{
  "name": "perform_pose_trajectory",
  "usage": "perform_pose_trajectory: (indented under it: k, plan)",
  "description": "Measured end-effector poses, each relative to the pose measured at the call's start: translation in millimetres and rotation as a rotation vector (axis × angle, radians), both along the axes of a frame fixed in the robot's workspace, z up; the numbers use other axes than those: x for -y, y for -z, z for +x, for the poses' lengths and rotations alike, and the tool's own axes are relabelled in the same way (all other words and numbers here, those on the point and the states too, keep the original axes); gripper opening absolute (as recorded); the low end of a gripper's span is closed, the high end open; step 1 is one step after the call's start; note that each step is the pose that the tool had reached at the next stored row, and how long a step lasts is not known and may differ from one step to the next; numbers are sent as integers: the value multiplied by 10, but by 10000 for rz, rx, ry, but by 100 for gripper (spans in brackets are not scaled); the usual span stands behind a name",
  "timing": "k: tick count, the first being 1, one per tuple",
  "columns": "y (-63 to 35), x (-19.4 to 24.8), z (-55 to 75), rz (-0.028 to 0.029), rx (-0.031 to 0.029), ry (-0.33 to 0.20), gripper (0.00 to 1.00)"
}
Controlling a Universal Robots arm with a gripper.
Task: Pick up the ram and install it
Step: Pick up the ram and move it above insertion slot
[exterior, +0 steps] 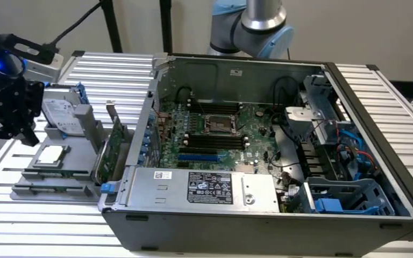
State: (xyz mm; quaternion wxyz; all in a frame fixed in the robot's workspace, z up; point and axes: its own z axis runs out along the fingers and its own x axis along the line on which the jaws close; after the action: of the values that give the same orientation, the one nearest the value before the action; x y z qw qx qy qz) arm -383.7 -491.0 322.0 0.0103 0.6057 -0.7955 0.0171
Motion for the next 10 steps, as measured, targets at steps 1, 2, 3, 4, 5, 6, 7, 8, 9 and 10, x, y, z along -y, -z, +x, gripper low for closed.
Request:
perform_pose_trajectory:
  k: [1,2,3,4,5,6,7,8,9,10]
  plan:
    - [15,0,-1,6,1,-180,0]
    - [30,0,-2,11,1,-360,0]
    - [46,0,-4,17,0,-544,0]
    - [60,0,-5,25,-1,-716,0]
    - [74,0,-7,44,2,-891,0]
    - [83,0,-9,69,1,-1031,0]
    - [92,0,-12,113,3,-1160,0]
    - [100,0,-14,169,7,-1271,0]
    - [107,0,-17,245,12,-1370,0]
    - [112,0,-21,329,15,-1453,0]
